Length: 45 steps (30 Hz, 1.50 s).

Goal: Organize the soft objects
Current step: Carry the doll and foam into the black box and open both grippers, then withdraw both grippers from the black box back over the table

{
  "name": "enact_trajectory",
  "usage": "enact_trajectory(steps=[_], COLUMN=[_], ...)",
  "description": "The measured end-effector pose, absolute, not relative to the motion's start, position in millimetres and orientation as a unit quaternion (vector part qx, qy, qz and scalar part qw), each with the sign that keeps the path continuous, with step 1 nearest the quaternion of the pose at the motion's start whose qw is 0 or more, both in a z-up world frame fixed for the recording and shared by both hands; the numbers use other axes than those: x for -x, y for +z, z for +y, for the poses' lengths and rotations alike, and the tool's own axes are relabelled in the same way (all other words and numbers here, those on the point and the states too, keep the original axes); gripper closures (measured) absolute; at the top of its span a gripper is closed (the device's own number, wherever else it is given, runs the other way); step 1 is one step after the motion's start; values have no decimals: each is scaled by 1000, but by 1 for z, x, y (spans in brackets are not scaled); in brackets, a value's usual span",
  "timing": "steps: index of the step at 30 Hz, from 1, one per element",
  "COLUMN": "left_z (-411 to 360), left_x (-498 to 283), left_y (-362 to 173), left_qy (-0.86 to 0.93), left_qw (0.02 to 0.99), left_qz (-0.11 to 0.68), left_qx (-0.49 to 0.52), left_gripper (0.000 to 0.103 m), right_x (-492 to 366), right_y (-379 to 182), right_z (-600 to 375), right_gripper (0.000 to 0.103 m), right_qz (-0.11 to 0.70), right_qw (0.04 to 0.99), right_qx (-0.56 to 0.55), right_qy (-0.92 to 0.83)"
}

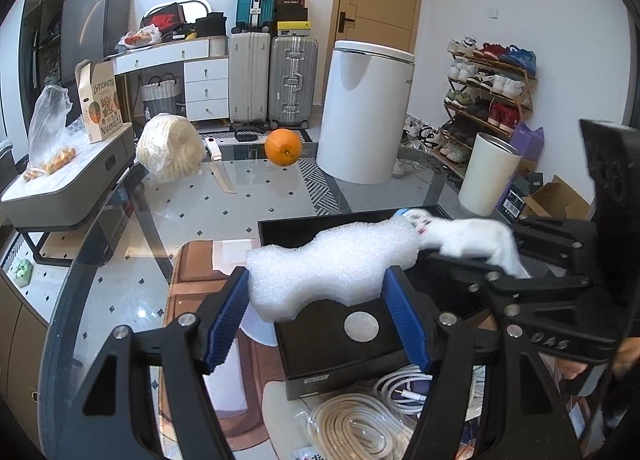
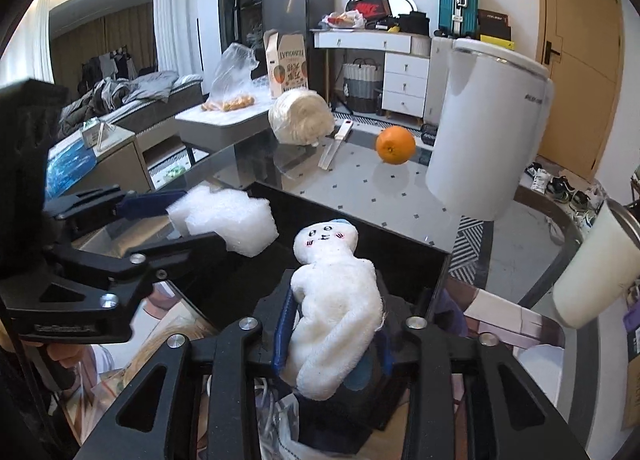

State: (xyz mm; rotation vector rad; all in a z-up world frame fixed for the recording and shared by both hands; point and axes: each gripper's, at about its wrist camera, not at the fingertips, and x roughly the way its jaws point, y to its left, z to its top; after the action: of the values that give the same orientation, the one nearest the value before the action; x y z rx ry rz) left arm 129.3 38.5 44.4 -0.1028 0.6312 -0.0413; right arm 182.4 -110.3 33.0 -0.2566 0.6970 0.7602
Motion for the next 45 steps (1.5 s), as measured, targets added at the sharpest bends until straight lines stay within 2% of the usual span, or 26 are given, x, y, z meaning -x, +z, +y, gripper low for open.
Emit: enact_trajectory(steps=[1,2,7,10,12,16,20,23,27,32,45], left_z=[39,40,43,38,32,27,28,29,31,25,17], left_x=[-130,-130,-130,-131,-131,-129,-121,-112,-100,-83,-56], left_y=[45,45,46,47,47,47,46,46,45,42,40], left_qy=[-20,-20,-21,-28,-34,-30,-29,-21,-20,-12,-8], left_qw=[949,949,948,949,949,950,950,952,952,954,958], left_qz=[311,311,311,311,311,310,309,304,303,299,283], left_qx=[52,53,57,53,44,38,35,31,39,34,40], left_gripper=[35,35,35,33,18,13,2,0,0,0,0], right_x=[-183,-183,-180,-173,-169,-162,-152,-143,-131,-113,-83], right_y=[31,31,33,37,39,42,43,45,46,48,40], right_z=[-109,-110,-119,-126,-129,-137,-149,-158,-167,-176,-194], right_gripper=[55,51,51,47,44,42,29,18,14,1,1], right_qz=[332,329,324,317,313,308,308,306,310,307,324], right_qw=[864,866,871,874,876,879,883,888,889,890,890], right_qx=[128,128,122,123,124,127,107,86,66,54,40], right_qy=[358,355,350,347,345,341,337,332,329,331,318])
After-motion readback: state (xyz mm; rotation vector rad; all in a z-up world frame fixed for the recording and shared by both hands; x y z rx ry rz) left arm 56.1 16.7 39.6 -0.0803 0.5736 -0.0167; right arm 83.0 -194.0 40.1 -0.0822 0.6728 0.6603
